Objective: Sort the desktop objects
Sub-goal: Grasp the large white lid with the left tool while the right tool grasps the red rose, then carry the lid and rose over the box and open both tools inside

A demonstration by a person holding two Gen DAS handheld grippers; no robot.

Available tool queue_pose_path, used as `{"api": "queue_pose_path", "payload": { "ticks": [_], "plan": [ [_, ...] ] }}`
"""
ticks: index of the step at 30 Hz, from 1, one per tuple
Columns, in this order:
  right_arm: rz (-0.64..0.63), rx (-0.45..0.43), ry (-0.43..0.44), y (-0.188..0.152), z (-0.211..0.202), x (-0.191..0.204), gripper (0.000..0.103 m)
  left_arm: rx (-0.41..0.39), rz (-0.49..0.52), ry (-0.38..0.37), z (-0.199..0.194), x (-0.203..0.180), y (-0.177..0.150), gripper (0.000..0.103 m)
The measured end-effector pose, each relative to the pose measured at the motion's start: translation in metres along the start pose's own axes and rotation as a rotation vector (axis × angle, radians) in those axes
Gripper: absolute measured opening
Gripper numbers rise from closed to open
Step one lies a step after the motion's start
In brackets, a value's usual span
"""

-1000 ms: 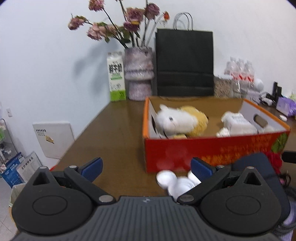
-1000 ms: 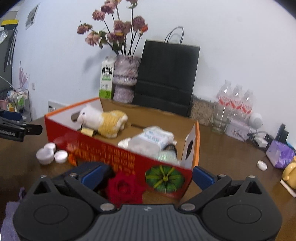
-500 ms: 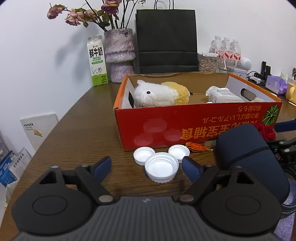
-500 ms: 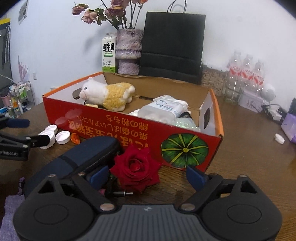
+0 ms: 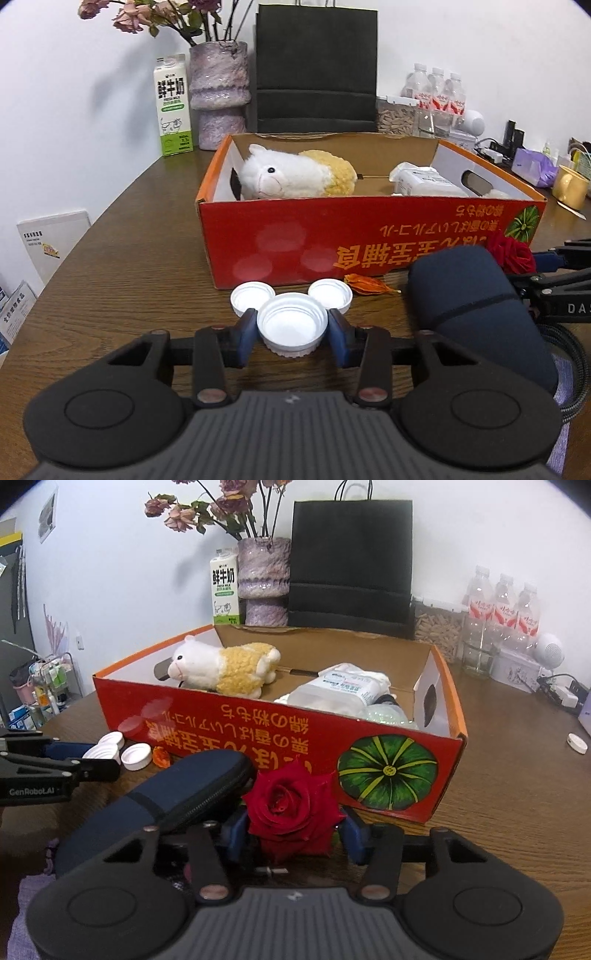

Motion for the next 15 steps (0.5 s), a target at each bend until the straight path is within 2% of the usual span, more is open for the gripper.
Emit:
{"api": "queue_pose_path", "payload": {
  "ticks": [5,15],
  "plan": [
    [0.009,-0.02,-0.01,0.001,-0.005,-0.002,0.047,-0.018,-0.014,0.022,-0.003,0.001,0.001,0.041],
    [0.025,-0.077,-0.03,0.006,-0.026,-0.007,0.047,-0.082,-0.048,0.021,-0.026,0.003,0.009,0.041]
  ]
}}
Point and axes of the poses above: each gripper's, at about its wrist camera, not at the fingertips, and z roughly the way its jaws point, x to its left, y to its top, the point moved 6 cm from there along z, roughly the way its jaws point, and after that the axes turned 13 degrees about -z, right-handed, at the moved point
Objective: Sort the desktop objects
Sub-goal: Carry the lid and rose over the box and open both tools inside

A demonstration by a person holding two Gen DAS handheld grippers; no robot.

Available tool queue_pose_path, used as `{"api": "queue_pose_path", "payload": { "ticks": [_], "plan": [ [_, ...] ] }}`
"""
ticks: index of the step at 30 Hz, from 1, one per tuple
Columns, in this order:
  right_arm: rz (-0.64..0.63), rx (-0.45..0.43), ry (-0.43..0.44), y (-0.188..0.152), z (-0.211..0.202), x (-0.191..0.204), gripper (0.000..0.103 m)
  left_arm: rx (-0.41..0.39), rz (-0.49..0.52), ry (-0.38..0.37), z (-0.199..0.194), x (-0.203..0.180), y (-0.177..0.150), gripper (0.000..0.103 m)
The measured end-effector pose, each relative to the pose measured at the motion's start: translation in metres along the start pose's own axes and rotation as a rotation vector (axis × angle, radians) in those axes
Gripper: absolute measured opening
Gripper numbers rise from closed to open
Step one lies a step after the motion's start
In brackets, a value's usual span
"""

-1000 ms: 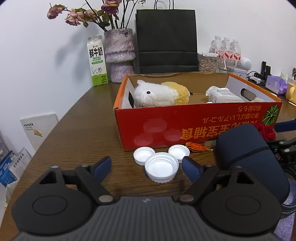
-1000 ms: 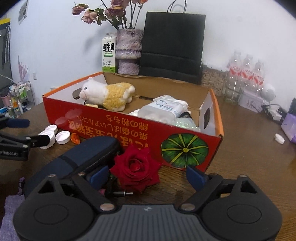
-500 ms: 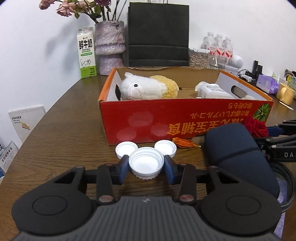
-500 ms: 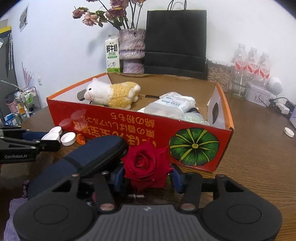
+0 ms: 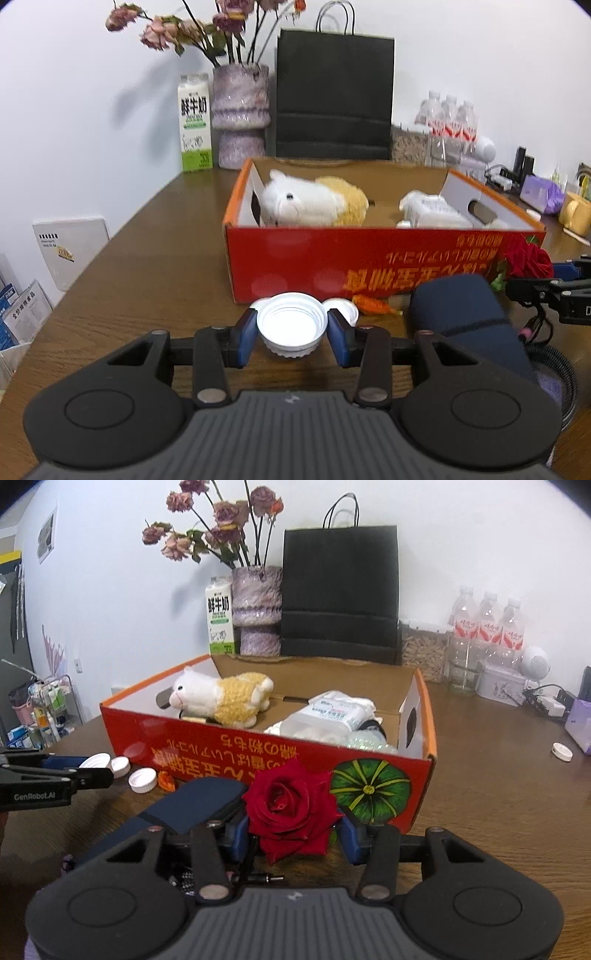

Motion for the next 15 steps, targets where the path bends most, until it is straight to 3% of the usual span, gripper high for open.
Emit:
{"api": "queue_pose_path", "payload": {
  "ticks": [15],
  "plan": [
    [-0.008,-0.118,-0.058,0.037,-0.034,-0.014,0.046,-0.185,0.007,-0.062,-0.029,-0.024,0.064,0.041]
  ]
}}
Point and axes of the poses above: each gripper's, at about its wrist camera, not at the fingertips, and z roughly the way its jaws point, x to its left, y to its top, the point moved 6 cm from there along z, roughly the way its jaws point, and after that the axes turned 13 degrees about -z, right-handed, at the moved point
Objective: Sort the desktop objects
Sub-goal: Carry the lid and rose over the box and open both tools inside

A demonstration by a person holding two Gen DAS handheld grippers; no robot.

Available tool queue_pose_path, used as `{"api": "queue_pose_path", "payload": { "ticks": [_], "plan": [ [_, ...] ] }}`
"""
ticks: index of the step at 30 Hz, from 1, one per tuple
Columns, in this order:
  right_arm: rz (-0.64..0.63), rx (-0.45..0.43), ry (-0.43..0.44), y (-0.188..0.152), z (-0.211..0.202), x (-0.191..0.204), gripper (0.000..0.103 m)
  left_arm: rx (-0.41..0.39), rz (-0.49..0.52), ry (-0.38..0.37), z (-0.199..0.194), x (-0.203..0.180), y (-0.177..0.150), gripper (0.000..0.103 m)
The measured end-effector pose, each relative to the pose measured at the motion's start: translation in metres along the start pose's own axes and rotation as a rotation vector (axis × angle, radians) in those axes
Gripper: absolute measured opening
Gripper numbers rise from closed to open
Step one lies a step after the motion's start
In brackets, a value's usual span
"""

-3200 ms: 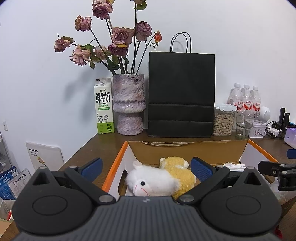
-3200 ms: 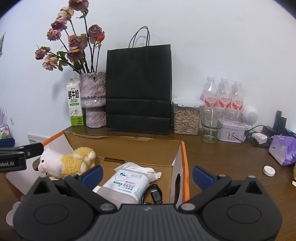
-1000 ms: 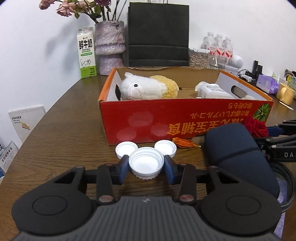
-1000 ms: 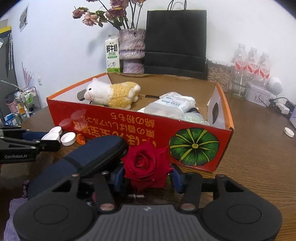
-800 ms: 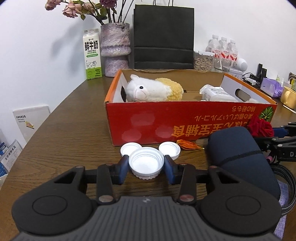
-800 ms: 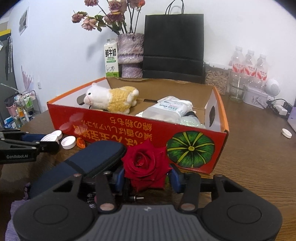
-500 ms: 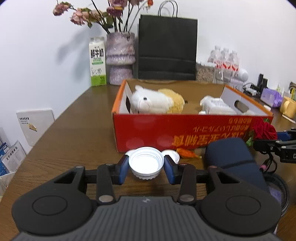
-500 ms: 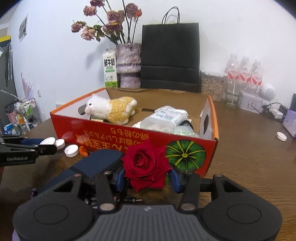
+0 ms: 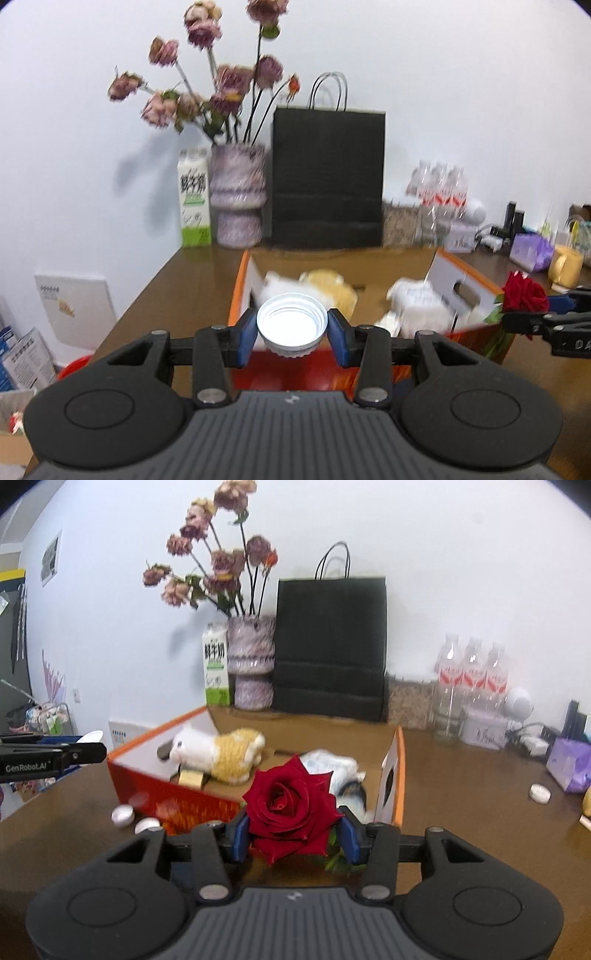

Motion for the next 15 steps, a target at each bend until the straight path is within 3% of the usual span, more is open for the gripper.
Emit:
{"api": "queue_pose_path", "payload": {
  "ticks": [9,15],
  "plan": [
    [0.056,-0.066,-0.052,0.048,0.026,-0.026,0.046,-0.042,-0.038,-0.058,0.041,-0.038,0.037,0.041],
    [0.093,-0.058,-0.102,0.06,0.066,-0.049,0.046,-0.067,-0.078,0.009,0.087,-0.037,0.04,0.041]
  ]
}}
Point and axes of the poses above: each gripper's, at about its wrist camera, not at the fingertips, and z roughly the way its jaws point, x to its left, y to its top, the point moved 6 cm from there along z, roughly the way its jaws point, and after that the axes turned 13 degrees about -z, right-handed, at the moved point
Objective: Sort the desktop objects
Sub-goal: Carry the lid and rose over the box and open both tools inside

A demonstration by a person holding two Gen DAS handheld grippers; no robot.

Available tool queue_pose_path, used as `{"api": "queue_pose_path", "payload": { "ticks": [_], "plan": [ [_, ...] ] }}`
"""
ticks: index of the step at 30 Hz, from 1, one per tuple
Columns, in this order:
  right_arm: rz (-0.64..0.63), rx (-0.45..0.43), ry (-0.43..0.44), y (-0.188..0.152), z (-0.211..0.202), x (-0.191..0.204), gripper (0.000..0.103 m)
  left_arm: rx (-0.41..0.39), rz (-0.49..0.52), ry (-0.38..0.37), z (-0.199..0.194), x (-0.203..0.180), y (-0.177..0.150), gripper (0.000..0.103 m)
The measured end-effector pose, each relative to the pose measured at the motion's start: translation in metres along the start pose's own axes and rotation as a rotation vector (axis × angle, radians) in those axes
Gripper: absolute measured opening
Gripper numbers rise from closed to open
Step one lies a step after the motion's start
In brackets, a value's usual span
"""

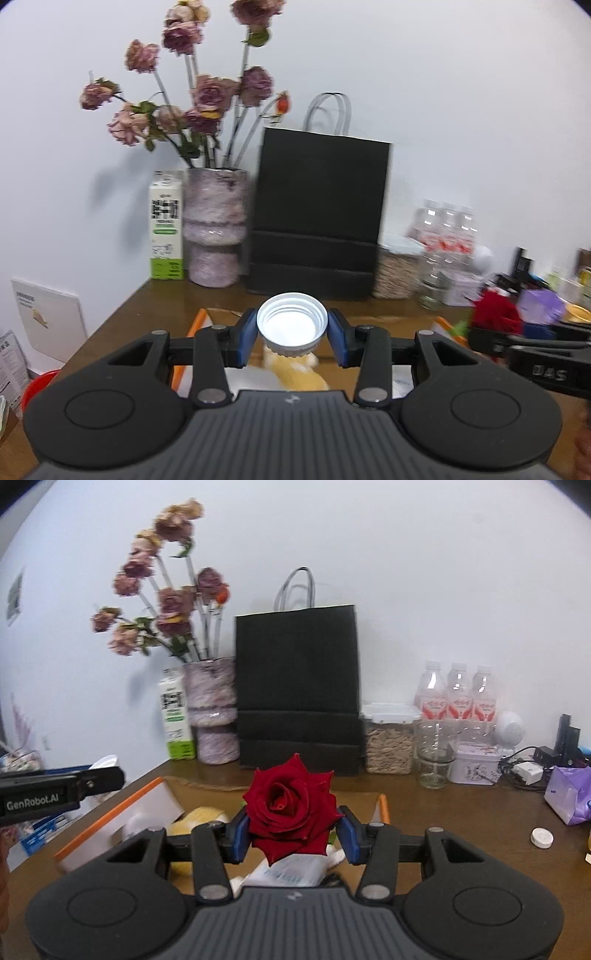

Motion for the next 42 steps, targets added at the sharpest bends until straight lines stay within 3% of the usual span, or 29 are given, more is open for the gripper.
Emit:
{"api": "queue_pose_path", "payload": {
  "ticks": [2,5,11,21,22,23,24,25,26,27,30,42],
  "plan": [
    [0.034,0.001,-0.012,-0.007,0.011,-0.007,0.046,0.0,0.052,0.056,0.012,0.006,-0.013,0.041],
    [0.02,0.043,0.018,-0.027,0.027,-0.008,0.046,0.083,0.054,0.086,0.028,0.018,-0.032,0.041],
    [-0.01,0.11,-0.002,-0.046,0.045,-0.005,0.046,0.109,0.083,0.086,0.03,0.018,-0.042,0.041],
    [-0.001,0.12,-0.013,-0.051,0.043,-0.006,0.049,0.118,0.112,0.081,0.031,0.012,-0.045,0.042],
    [-0.002,0.118,-0.011,-0.051,0.042,-0.005,0.05,0.114,0.119,0.087,0.029,0.011,-0.046,0.048],
    [-0.003,0.115,-0.015,-0.051,0.041,-0.005,0.06,0.107,0.123,0.093,0.028,0.011,-0.046,0.065],
    [-0.002,0.111,-0.02,-0.051,0.04,-0.004,0.076,0.095,0.126,0.095,0.025,0.01,-0.045,0.076],
    [-0.002,0.102,-0.015,-0.05,0.038,-0.004,0.082,0.075,0.131,0.099,0.021,0.009,-0.043,0.095],
    [0.001,0.087,0.0,-0.049,0.036,-0.003,0.093,0.049,0.138,0.106,0.018,0.008,-0.042,0.103],
    [0.002,0.075,0.001,-0.047,0.033,-0.002,0.103,0.027,0.145,0.11,0.014,0.006,-0.04,0.103],
    [-0.028,0.045,-0.046,-0.043,0.025,0.001,0.103,0.004,0.149,0.119,0.009,0.005,-0.038,0.103],
    [-0.033,0.042,-0.047,-0.041,0.02,0.003,0.103,0.014,0.145,0.134,0.01,0.007,-0.039,0.103]
  ]
}}
Point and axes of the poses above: each gripper's, at about its wrist camera, not at the fingertips, and z roughly the way its jaws point, x to its left, y to its top, the point moved 6 cm from there along z, roughly the way its jaws point, and after that the axes turned 13 degrees about -z, right-handed, at the moved point
